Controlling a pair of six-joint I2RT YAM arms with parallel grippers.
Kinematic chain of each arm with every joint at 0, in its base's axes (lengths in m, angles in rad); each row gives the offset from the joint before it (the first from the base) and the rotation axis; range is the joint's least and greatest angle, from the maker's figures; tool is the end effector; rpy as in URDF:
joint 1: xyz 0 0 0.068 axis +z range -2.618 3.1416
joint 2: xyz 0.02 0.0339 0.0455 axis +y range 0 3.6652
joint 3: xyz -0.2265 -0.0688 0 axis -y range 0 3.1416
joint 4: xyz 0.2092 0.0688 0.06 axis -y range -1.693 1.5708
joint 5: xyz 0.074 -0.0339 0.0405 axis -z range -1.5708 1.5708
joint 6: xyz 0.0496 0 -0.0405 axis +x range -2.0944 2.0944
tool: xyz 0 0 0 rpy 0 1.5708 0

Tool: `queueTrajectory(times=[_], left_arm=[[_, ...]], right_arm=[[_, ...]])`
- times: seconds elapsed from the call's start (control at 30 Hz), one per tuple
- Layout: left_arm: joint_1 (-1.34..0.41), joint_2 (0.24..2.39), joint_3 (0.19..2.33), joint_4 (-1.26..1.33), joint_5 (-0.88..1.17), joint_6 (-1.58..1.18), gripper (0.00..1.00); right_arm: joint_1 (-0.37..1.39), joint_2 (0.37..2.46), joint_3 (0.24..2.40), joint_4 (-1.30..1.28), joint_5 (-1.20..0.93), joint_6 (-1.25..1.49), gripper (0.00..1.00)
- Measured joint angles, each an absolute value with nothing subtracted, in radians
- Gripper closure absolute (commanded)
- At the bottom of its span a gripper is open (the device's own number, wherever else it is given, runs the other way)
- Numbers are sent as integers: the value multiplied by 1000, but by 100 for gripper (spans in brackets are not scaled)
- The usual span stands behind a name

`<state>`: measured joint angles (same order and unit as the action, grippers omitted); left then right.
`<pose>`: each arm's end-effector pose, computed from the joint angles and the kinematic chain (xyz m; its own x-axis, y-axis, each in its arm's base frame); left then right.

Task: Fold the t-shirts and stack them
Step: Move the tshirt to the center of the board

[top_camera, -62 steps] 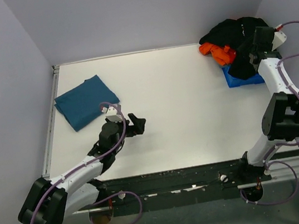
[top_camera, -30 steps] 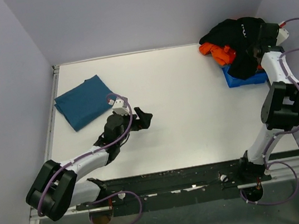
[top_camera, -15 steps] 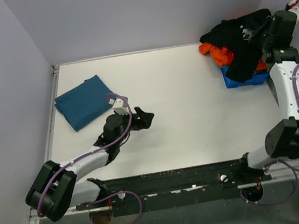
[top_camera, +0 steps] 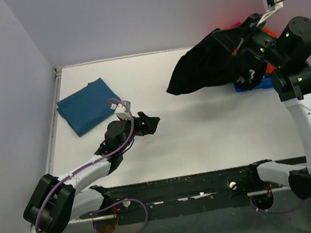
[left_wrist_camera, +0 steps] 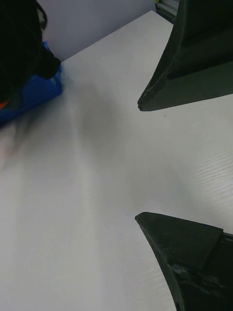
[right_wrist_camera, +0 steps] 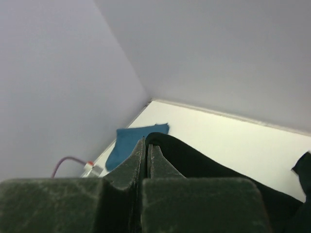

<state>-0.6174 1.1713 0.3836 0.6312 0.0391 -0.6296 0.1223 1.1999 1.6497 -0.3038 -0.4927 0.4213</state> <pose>0.1979 -0.1429 0.1970 -0.4619 -0.3937 -0.7948 0.4182 0.6936 -0.5865 0.2122 0.0497 0.4867 -0.1021 0.3505 -0.9310 -0.5810 0.7387 0.3418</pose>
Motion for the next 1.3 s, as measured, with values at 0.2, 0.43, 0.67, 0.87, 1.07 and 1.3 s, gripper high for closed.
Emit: queueTrajectory(times=[0.2,0.43,0.67,0.87,1.07,1.3], left_arm=[[-617,1139,366,631,38,-629,4],[-617,1132,363,630,38,-629,4],[-618,1163,363,630,96,-614,5],[-622,1216,381,601,147,-616,7],[-637,1299,501,518,152,-632,14],[-661,1459,787,276,28,-685,15]], right_arm=[[236,1092,1255,-117,-585,551,98],[389,1153,959,-81,-599,588,33],[389,1098,900,-137,-427,514,37],[389,1041,827,-211,-148,508,43],[388,1033,768,-236,33,524,46],[387,1034,730,-230,121,532,48]])
